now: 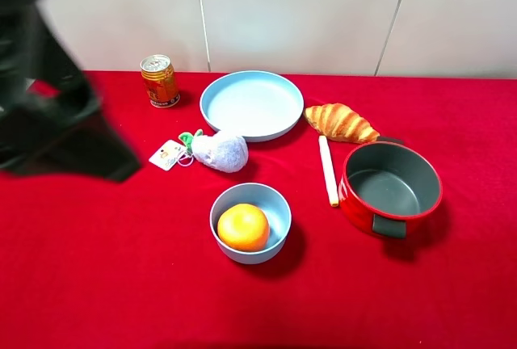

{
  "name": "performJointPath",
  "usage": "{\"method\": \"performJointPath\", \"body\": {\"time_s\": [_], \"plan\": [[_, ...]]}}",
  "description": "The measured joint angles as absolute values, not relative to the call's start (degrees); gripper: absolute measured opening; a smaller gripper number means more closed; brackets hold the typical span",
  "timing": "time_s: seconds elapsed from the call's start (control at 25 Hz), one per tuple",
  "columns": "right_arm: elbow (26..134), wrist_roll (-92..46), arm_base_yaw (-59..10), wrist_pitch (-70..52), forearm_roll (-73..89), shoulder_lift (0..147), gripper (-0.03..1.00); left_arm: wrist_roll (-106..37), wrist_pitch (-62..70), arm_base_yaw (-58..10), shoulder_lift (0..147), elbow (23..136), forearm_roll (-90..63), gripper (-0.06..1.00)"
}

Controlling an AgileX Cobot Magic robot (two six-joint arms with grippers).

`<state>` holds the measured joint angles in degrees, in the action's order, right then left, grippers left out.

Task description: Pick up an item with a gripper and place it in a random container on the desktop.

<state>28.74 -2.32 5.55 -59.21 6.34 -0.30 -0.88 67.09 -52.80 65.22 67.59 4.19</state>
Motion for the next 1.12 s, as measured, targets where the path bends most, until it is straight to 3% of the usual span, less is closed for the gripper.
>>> {"method": "performJointPath", "body": {"time_s": [0.64,0.8,1.12], "plan": [[28.7,-2.3,5.6,-59.2,6.3,-0.3,0.69,0.0,67.2,-51.6,30.8,51.2,8.9,0.99],[28.7,-2.3,5.6,-59.2,6.3,-0.3,0.69,0.0,67.2,-44.5,24.9,47.8,9.0,0.99],[28.7,-2.3,5.6,-59.2,6.3,-0.3,0.69,0.4,67.2,-23.7,14.8,39.5,9.0,0.99]]}}
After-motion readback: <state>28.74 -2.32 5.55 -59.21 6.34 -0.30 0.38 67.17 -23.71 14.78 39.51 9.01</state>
